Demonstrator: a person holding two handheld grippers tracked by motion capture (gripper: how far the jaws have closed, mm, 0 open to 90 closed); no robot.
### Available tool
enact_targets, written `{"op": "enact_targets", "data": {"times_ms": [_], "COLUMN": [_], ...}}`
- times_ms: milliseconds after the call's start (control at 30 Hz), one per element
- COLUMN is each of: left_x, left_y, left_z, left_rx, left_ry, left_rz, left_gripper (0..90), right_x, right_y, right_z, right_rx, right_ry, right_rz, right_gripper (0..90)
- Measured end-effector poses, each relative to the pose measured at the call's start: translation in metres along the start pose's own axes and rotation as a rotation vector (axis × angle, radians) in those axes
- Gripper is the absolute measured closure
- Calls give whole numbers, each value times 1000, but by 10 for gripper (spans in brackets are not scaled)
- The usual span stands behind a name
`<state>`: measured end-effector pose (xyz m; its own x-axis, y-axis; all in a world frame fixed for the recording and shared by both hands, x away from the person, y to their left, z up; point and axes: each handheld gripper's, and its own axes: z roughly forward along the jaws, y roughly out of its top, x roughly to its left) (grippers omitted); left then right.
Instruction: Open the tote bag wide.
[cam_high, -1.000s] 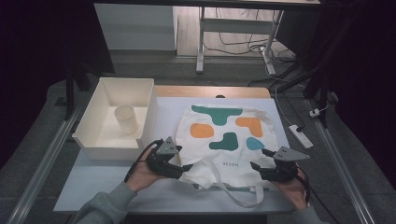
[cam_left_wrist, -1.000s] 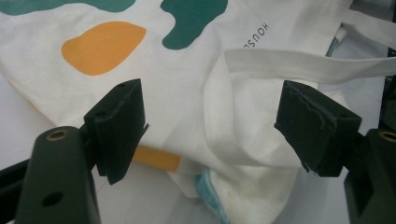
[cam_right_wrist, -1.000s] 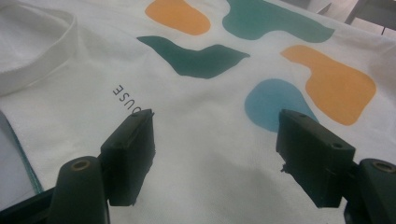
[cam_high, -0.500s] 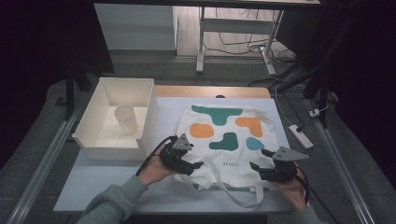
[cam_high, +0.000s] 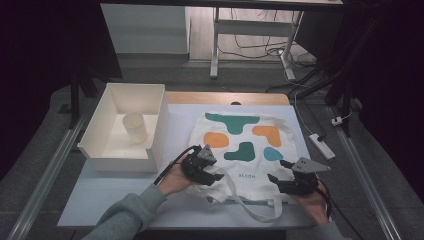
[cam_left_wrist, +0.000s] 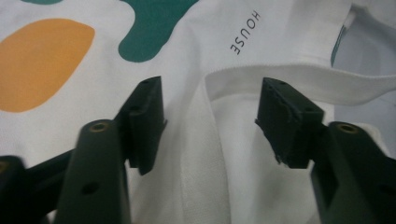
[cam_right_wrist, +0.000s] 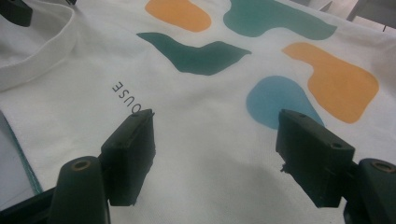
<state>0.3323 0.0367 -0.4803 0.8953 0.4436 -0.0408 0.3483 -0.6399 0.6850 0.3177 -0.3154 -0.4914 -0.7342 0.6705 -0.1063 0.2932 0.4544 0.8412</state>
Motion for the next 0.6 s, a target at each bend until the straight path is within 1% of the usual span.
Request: {"op": "enact_targets", "data": {"times_ms": [33, 67, 100, 133, 167, 200, 267, 300, 333, 367, 467, 533, 600], "left_x": [0, 1, 1, 1, 1, 0, 0, 0, 0, 0, -1, 0, 2], "left_y": [0, -1, -2, -2, -3, -3, -3, -3, -3, -3, -3, -3, -4], "left_z": [1, 2, 2, 3, 4, 5, 5, 5, 5, 5, 3, -1, -5], "left_rx": [7, 12, 20, 27, 36, 39, 41, 40, 41, 43, 25, 5, -17], "left_ry": [-3, -8, -12, -12, -10, -10, -14, -16, -19, -21, -19, -16, -26], "left_rz": [3, 1, 5, 6, 10, 9, 13, 14, 16, 21, 19, 11, -3], "left_gripper": [478, 478, 546, 590, 590, 621, 720, 756, 827, 858, 871, 873, 873], "right_x": [0, 0, 0, 0, 0, 0, 0, 0, 0, 0, 1, 1, 3], "right_y": [0, 0, 0, 0, 0, 0, 0, 0, 0, 0, 1, 2, 3], "right_z": [0, 0, 0, 0, 0, 0, -1, -1, -1, -1, -3, -4, -5], "right_rx": [0, 0, 0, -1, -1, -2, -3, -3, -3, -3, -9, -14, -18], "right_ry": [-1, -1, -1, -2, -2, -2, -2, -2, -2, -3, -3, 0, 2], "right_rz": [-2, -2, -2, -2, -2, -2, -3, -2, -3, -3, -3, -6, -6], "right_gripper": [285, 285, 284, 284, 284, 285, 285, 285, 285, 285, 285, 285, 286]}}
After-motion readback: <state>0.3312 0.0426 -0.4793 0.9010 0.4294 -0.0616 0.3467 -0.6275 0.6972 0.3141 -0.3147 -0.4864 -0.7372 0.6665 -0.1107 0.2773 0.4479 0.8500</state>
